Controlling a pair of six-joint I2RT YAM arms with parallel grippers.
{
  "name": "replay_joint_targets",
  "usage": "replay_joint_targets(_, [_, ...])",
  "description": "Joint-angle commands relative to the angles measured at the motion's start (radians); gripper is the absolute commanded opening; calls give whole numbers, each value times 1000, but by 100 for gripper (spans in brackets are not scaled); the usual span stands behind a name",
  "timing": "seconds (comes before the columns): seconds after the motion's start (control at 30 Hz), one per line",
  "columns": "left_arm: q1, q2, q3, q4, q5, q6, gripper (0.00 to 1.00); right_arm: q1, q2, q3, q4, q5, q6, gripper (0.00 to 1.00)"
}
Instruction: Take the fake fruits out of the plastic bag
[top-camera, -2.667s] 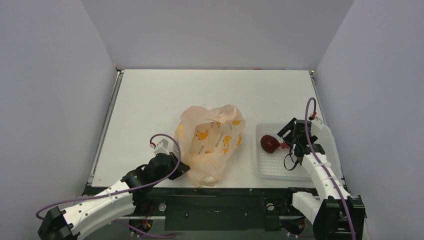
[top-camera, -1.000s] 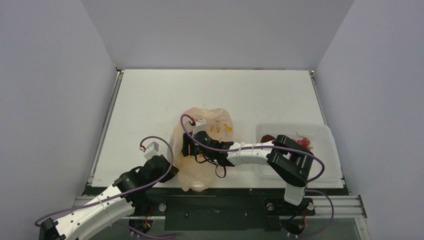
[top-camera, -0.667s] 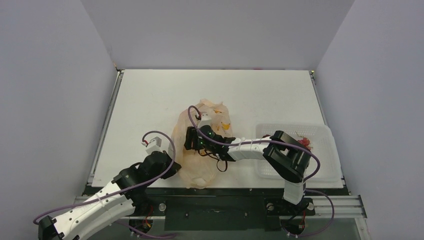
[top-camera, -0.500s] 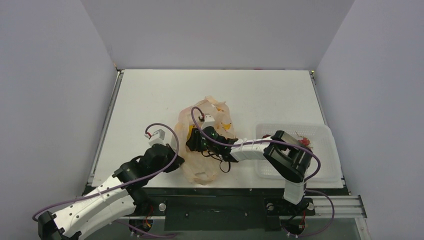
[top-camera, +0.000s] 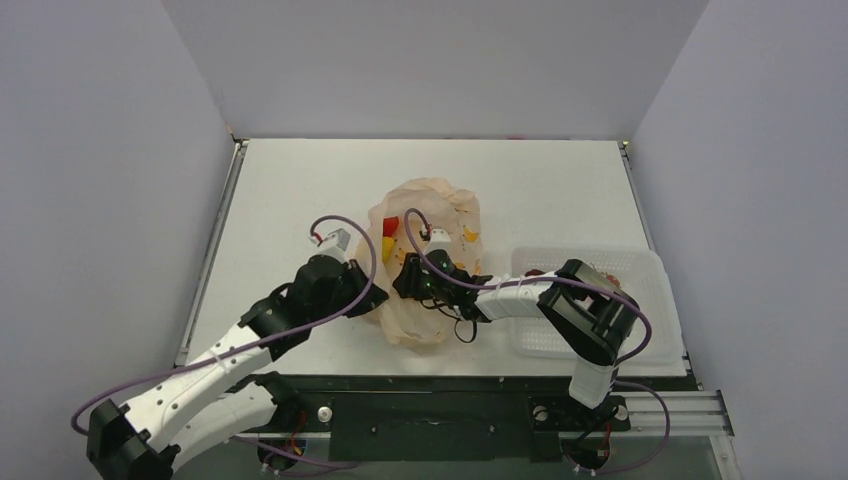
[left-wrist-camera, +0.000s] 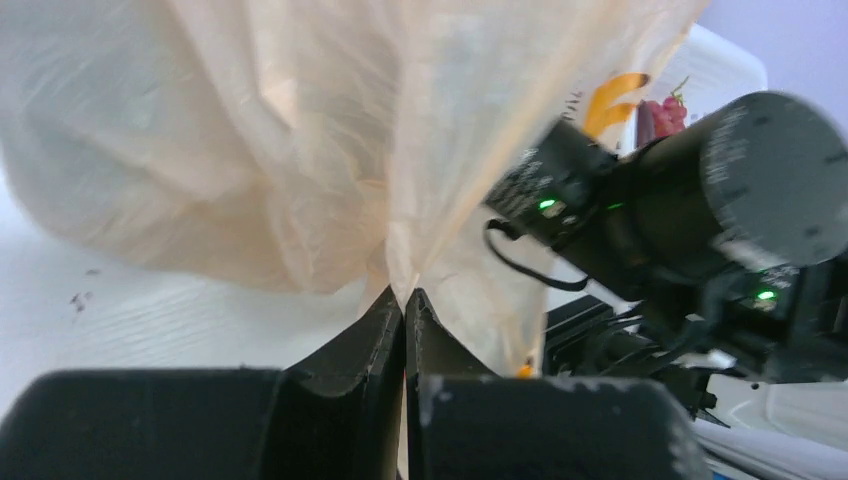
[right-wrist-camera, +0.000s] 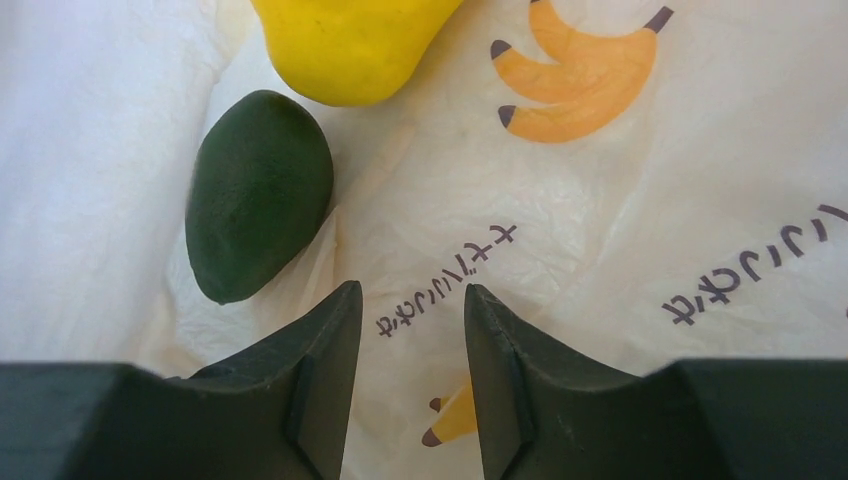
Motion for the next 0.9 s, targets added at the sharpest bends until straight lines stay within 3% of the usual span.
replay_joint_targets(0.0, [45, -201, -208, -46, -27, -77, 0, 8, -54, -3, 67, -12, -12, 41])
replay_joint_targets(0.17, [49, -410, -383, -170, -71, -152, 0, 37, -44, 18, 75, 8, -46, 51])
replay_joint_targets(0.33, [48, -539, -420, -276, -158, -166, 0, 60, 6, 85, 67, 4, -58, 54])
replay_joint_targets(0.43, [49, -531, -418, -270, -162, -166, 0, 67, 22, 109, 73, 11, -54, 56])
replay_joint_targets(0.7, [49, -441, -403, -186, -114, -144, 0, 62, 61, 139, 137, 84, 103, 75])
replay_joint_targets(0.87, [48, -423, -414, -137, -78, -148, 0, 51, 113, 190, 118, 121, 158, 81])
